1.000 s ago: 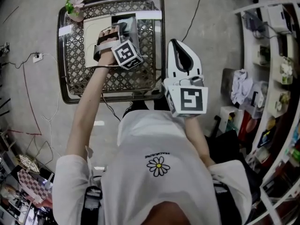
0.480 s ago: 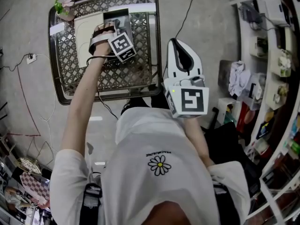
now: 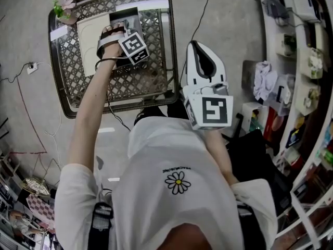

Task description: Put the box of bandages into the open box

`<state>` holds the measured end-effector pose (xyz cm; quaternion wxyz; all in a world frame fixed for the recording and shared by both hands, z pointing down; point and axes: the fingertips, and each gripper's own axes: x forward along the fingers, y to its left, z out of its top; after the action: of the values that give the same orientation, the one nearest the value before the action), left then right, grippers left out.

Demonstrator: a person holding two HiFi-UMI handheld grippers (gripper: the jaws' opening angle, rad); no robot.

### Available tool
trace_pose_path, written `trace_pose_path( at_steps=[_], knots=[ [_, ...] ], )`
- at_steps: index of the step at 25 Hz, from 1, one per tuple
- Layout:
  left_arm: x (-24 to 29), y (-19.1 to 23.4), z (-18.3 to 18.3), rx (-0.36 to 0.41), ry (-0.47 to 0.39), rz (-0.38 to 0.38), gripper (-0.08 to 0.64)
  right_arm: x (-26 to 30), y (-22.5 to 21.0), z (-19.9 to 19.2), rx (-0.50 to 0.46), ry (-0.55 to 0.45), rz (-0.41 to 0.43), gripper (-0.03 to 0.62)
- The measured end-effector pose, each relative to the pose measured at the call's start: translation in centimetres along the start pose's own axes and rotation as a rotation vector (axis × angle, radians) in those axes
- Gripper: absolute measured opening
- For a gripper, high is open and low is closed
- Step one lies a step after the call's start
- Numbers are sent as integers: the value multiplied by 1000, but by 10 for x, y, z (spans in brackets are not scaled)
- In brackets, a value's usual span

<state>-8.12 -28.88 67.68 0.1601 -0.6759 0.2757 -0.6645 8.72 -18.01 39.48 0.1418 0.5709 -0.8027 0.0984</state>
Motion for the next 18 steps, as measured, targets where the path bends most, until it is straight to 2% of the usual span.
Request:
trace_pose_path(
  at_steps=[4,6,8,10,14,18],
  knots=[
    [2,-4,0,3,-6,-23,45,-2,4,0,14,14,6,31],
    [3,-11,0,5,-8,-67,55,-4,2,0,15,30,-7,32],
    [4,-21,0,-4,-3,-137,123,-3,2,-1,8,23,6,32],
    [5,-26,-1,-14,2,-174,143,-3,3,-1,2,4,30,32],
    [5,-24,-1,-38,-7,-176,151,-2,3,1,11,-5,34,32],
    [4,-25,1,-97,-18,-196,242,-1,8,-4,18,-1,59,32]
  ],
)
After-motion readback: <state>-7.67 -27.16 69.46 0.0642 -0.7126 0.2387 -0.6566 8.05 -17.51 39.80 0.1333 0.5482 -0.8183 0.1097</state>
